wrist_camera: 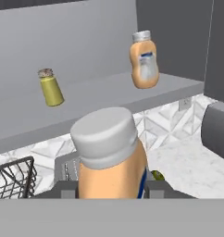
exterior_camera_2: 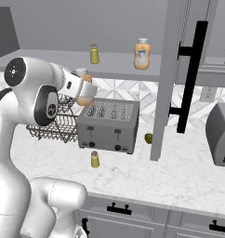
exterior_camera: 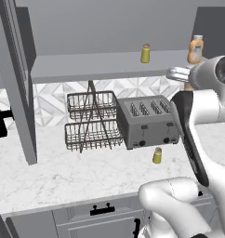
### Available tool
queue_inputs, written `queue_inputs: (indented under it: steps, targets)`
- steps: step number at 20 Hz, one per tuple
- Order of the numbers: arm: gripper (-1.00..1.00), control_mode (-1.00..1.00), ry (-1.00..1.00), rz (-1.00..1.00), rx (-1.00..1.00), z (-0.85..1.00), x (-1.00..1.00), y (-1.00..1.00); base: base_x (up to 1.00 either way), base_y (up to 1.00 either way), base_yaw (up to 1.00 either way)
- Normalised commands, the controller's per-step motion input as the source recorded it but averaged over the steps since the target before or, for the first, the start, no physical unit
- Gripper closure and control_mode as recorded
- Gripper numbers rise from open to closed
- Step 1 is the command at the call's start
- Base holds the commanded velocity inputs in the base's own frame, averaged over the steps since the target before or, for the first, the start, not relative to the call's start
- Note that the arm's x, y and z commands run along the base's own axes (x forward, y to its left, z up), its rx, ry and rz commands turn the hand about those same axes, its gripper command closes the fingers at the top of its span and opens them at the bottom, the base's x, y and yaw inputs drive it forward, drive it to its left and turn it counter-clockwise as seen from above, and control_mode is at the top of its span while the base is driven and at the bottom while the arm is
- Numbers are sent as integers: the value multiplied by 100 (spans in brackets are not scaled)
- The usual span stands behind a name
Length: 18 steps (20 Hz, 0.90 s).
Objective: Put the shaker and condiment bottle from the counter next to their counterparts in the cabinet.
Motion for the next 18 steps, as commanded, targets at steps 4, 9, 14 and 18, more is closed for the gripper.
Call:
queue_inputs:
  steps: [4,9,14,18]
  targets:
    - [100,-100,-1,19,1,42,-9,-18,0,0,0]
    - [100,-100,-9,0,6,5,-16,-14,0,0,0]
    - [100,-100,-18,1,0,41,-12,-16,0,0,0]
    - [100,-100,-13,3,0,43,2,-9,0,0,0]
